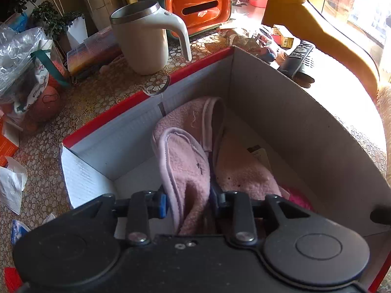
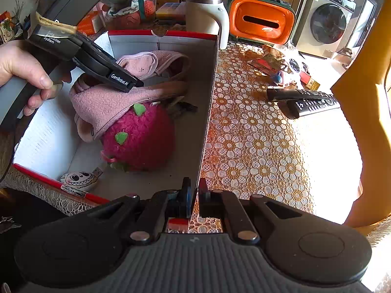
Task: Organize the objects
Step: 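Open the left tool and withdraw it toward the red cloth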
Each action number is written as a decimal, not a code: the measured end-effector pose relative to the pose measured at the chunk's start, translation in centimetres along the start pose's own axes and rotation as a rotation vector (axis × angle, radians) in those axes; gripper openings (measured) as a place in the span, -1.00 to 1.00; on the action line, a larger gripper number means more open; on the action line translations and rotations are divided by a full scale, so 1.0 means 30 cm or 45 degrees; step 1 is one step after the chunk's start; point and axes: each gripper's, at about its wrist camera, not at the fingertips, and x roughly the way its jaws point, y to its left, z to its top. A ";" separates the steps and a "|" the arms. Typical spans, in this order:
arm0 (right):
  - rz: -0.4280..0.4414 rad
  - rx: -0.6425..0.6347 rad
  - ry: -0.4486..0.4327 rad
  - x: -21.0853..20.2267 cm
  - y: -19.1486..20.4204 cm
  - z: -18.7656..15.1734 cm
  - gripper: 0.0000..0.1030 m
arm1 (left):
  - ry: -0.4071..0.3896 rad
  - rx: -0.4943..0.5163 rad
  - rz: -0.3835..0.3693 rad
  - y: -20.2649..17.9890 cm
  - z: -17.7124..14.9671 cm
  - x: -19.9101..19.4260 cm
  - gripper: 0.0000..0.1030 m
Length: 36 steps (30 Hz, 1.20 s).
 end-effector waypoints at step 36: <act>-0.045 0.022 0.032 -0.007 0.013 -0.006 -0.89 | -0.463 -0.249 0.026 0.231 -0.282 -0.553 0.69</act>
